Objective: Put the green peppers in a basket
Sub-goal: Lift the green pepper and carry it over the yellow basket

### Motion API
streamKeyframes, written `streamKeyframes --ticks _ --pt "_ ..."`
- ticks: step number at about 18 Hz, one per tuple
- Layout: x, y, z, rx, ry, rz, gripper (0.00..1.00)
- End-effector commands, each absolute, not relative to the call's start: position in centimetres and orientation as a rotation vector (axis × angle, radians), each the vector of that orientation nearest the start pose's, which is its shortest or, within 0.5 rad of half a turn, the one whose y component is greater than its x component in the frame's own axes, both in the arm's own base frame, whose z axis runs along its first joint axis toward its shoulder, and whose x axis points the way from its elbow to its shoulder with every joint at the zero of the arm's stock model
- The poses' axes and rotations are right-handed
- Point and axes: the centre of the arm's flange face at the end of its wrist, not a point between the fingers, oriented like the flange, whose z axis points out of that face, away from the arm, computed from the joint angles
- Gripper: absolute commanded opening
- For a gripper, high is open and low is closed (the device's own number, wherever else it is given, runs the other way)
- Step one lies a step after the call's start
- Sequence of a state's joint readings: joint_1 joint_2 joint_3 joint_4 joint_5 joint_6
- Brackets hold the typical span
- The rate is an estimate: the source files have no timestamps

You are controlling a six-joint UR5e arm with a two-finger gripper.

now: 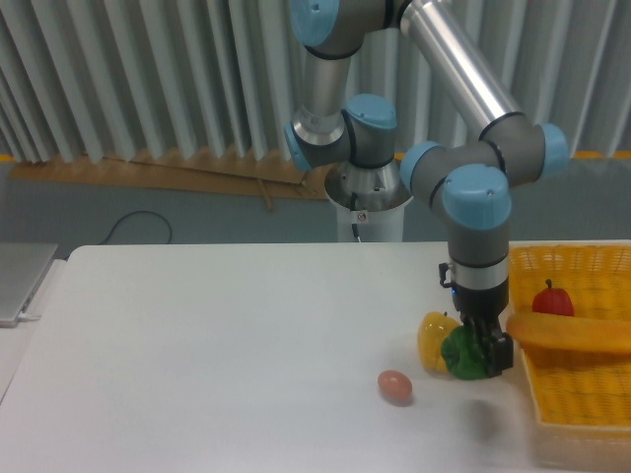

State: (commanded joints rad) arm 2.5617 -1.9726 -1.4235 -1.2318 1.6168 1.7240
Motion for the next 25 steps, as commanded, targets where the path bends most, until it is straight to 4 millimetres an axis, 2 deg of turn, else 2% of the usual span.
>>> streamKeyframes --ticks 2,8,10,12,14,18,22,25 --pt "-48.3 46.1 35.9 -2.94 1.153 0.127 0.57" --pt "-51.6 42.2 35.6 -2.827 1.281 0.102 0.57" --pt "-51.3 41.8 35.9 -2.827 1.286 0.105 0.57" --pt "-50.5 41.4 38.1 -2.833 1.279 0.134 0.56" --pt "-50.6 41.0 39.0 -2.838 1.268 0.127 0.56" --pt "-52.1 40.2 38.5 -2.848 1.243 0.118 0.56" --pt "-52.3 39.7 38.5 -2.847 1.243 0.113 0.56" --pt "-53.7 38.0 38.3 -2.812 1.298 0.109 0.56"
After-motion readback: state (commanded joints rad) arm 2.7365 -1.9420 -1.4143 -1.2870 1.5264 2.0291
